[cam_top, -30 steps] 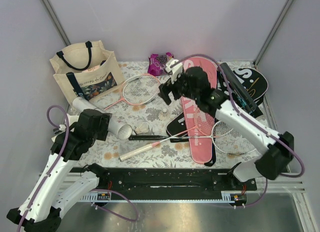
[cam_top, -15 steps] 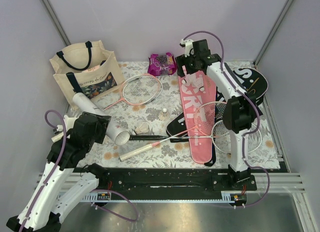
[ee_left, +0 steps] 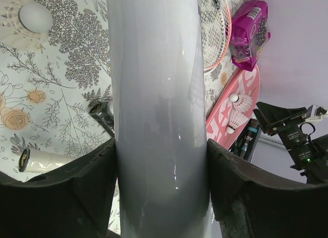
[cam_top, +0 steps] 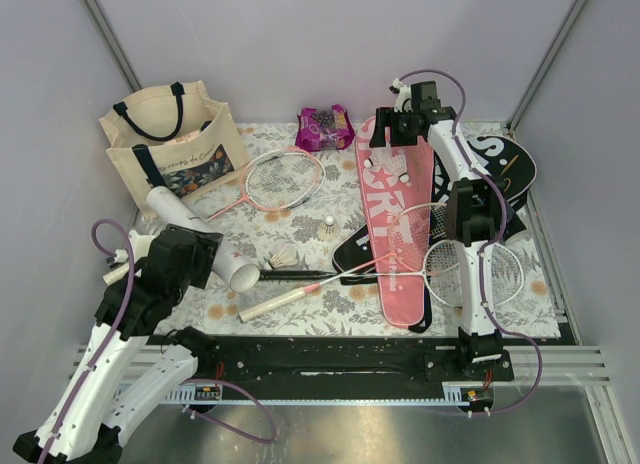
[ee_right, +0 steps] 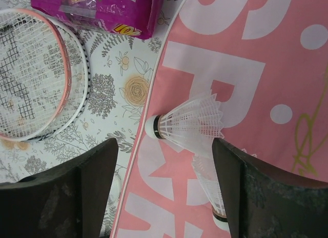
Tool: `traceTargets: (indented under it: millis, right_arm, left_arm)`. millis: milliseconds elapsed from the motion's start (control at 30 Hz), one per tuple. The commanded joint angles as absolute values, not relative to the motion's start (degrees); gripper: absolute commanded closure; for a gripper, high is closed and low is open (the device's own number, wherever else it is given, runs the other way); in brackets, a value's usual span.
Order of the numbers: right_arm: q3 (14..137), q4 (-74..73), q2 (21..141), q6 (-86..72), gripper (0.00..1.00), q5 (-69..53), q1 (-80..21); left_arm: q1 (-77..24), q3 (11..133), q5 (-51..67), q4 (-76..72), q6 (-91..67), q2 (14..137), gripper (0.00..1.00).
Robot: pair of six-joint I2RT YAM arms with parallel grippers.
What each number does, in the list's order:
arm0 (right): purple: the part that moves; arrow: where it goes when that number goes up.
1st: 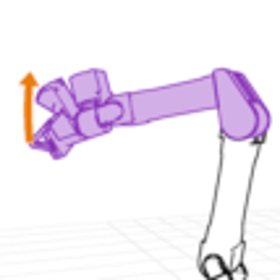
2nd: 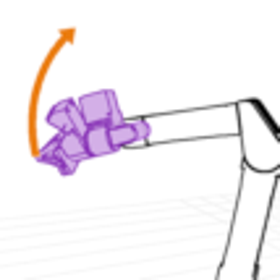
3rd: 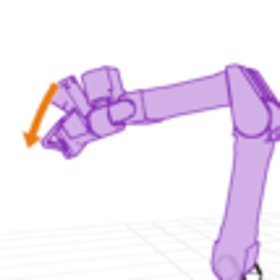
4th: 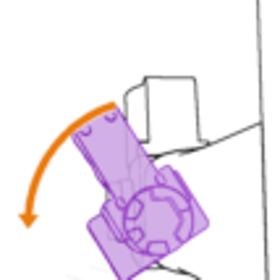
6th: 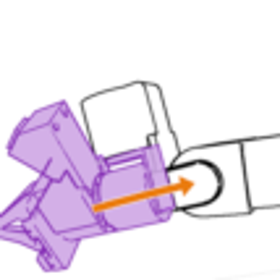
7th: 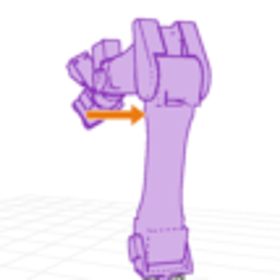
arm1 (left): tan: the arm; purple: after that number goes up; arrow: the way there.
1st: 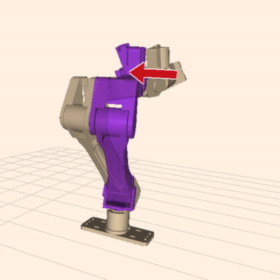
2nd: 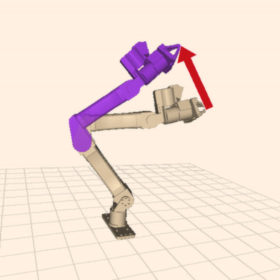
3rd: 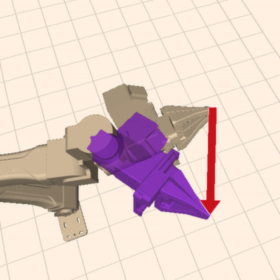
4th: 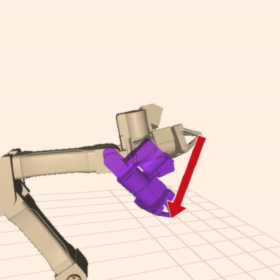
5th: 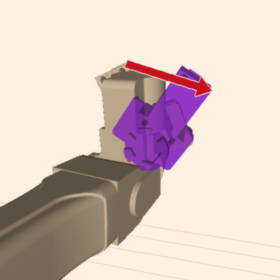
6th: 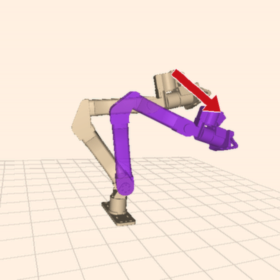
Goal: Pack up the badminton gear
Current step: Pick up the shuttlecock from the racket bag.
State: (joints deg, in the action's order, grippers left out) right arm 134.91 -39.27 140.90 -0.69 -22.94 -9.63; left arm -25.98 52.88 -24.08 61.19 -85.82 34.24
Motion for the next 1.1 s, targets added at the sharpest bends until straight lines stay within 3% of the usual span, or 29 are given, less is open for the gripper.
traceTargets:
  millis: [0,333,633,833,1067]
  right_arm:
    - [135.35,-37.26,140.62,-2.55,0.17,-27.16,-10.11]
    - [133.24,-36.48,140.89,-7.47,0.21,-26.1,-9.84]
    - [132.28,-33.32,140.37,-10.37,0.2,-21.89,-9.76]
    - [121.83,-21.54,134.57,-12.22,0.18,-20.66,-9.76]
    - [123.49,-21.97,136.49,-13.89,0.17,-21.97,-9.76]
  left_arm:
    - [-26.1,55.55,-27.07,59.15,-87.62,34.54,0.88]
    - [-26.1,58.71,-35.59,59.06,-90.79,37.35,0.84]
    - [-26.02,60.12,-37.09,58.89,-93.25,46.05,0.86]
    - [-25.67,59.68,-37.35,59.5,-97.12,49.3,0.85]
    - [-24.52,58.71,-37.0,58.98,-97.38,51.24,0.86]
